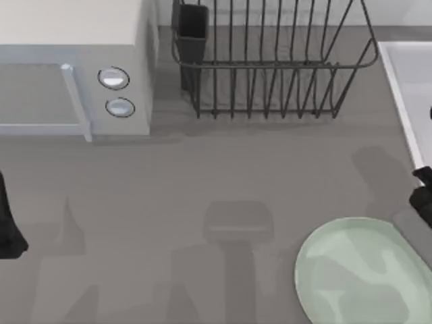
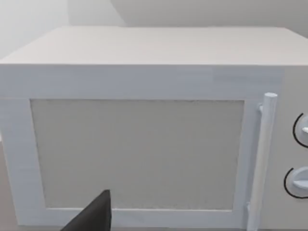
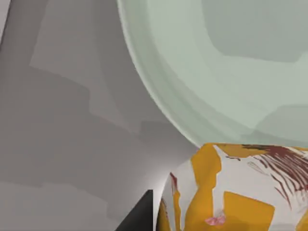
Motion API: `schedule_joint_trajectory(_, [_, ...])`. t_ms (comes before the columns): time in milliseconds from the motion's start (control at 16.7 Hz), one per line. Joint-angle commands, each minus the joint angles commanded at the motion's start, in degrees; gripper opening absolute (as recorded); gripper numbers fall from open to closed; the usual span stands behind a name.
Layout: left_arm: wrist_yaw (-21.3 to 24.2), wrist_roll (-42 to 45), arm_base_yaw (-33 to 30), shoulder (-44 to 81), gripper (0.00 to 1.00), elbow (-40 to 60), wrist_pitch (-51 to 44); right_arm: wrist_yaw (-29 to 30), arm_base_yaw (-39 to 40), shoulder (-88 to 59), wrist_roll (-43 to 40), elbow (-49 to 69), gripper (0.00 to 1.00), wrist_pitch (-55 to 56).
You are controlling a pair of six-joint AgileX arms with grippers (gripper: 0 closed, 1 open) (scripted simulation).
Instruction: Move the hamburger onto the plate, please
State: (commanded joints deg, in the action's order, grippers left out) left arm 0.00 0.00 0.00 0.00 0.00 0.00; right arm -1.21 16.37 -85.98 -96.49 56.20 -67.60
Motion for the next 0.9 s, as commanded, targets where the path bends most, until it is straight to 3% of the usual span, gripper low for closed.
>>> schedule_joint_trajectory(240, [0.0,0.0,0.0,0.0,1.0,0.0,0.0,-0.2,7.7,-2.7,-24.4,1.2,0.0,1.1])
schedule_joint_trajectory(480, [0.0,0.0,0.0,0.0,1.0,0.0,0.0,0.0,13.6,-3.0,-41.5,2.1,0.0,3.5])
schedule_joint_trajectory(660, [0.0,0.0,0.0,0.0,1.0,0.0,0.0,0.3,16.2,-2.6,-48.2,2.5,0.0,5.0])
schedule_joint_trajectory(900, [0.0,0.0,0.0,0.0,1.0,0.0,0.0,0.4,16.8,-2.5,-49.7,2.6,0.0,5.3])
